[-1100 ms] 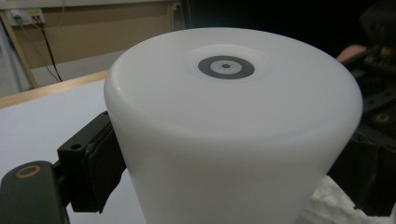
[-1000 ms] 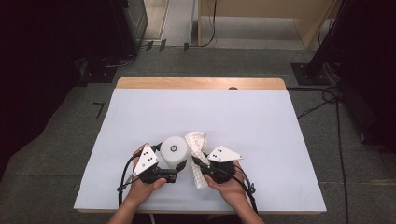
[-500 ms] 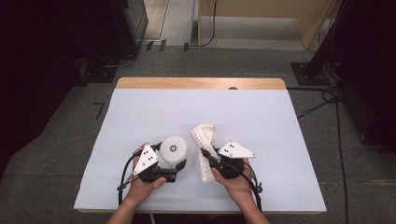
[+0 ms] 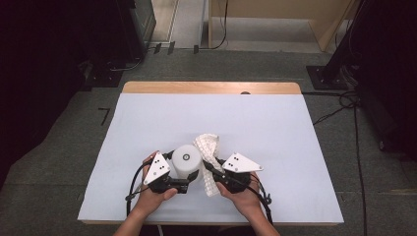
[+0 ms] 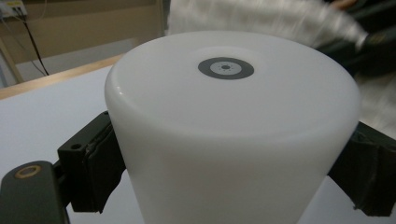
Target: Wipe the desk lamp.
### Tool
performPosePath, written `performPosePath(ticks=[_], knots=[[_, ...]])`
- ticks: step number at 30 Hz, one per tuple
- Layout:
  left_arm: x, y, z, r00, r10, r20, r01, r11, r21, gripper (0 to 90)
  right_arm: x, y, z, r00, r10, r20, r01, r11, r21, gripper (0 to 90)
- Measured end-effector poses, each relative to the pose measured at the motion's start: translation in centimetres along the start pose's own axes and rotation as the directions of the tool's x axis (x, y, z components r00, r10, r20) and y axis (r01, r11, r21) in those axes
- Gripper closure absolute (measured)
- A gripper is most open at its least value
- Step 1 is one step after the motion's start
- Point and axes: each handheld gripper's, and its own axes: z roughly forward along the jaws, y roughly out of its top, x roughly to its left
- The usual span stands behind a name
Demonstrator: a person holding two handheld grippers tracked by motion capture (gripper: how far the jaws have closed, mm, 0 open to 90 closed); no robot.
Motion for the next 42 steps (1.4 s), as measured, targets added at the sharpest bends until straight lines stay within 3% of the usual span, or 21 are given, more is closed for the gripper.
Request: performPosePath(ticks=[3, 5, 12, 19, 28, 30, 33, 35, 38, 39, 42], knots=[[-0.2, 0.0, 0.1, 1.0000, 0.008, 0.002, -0.008, 1.0000, 0.002, 8.8, 0.2, 0.7, -0.9, 0.9998, -0.020, -0.004, 0.019, 0.999, -0.046, 75.7], [-0.2, 0.1, 0.1, 1.0000, 0.007, 0.004, -0.007, 1.0000, -0.001, 8.8, 0.1, 0.8, -1.0, 0.9994, -0.034, -0.009, 0.033, 0.998, -0.049, 75.7], [0.0, -0.1, 0.4, 0.9999, 0.014, -0.003, -0.014, 0.9999, -0.002, 8.8, -0.9, -1.0, 0.8, 0.9999, 0.008, 0.008, -0.009, 0.997, 0.071, 75.6], [0.1, -1.3, 1.2, 0.9992, 0.037, -0.015, -0.036, 0.9987, 0.036, 8.8, -2.0, -1.3, 0.3, 0.9983, 0.037, 0.044, -0.039, 0.998, 0.058, 75.6], [0.2, -1.7, 1.2, 0.9994, 0.003, -0.036, -0.002, 0.9992, 0.041, 8.4, -2.7, -1.7, 0.2, 0.9969, 0.049, 0.062, -0.053, 0.997, 0.063, 75.5], [-0.1, -1.6, 1.2, 0.9966, -0.026, -0.079, 0.029, 0.9987, 0.041, 2.4, -2.8, -1.8, 0.2, 0.9966, 0.049, 0.067, -0.053, 0.996, 0.066, 75.5], [-0.9, -1.8, 1.2, 0.9889, -0.063, -0.135, 0.068, 0.9969, 0.038, 2.0, -3.1, -2.0, 0.2, 0.9959, 0.050, 0.076, -0.056, 0.996, 0.072, 75.4], [-1.6, -1.8, 1.5, 0.9797, -0.069, -0.188, 0.080, 0.9954, 0.052, 2.0, -3.2, -2.1, 0.3, 0.9956, 0.054, 0.076, -0.059, 0.996, 0.073, 75.4], [-2.6, -1.7, 2.4, 0.9569, -0.094, -0.275, 0.118, 0.9903, 0.073, 2.2, -3.3, -2.2, 0.3, 0.9951, 0.061, 0.077, -0.067, 0.995, 0.079, 75.4], [-2.7, -1.7, 2.5, 0.9520, -0.104, -0.288, 0.127, 0.9897, 0.065, 2.8, -3.3, -2.3, 0.4, 0.9949, 0.063, 0.079, -0.069, 0.995, 0.078, 75.4], [-3.0, -1.6, 2.4, 0.9483, -0.101, -0.301, 0.123, 0.9908, 0.055, 8.0, -3.2, -2.4, 0.5, 0.9951, 0.060, 0.078, -0.066, 0.994, 0.086, 75.4]])
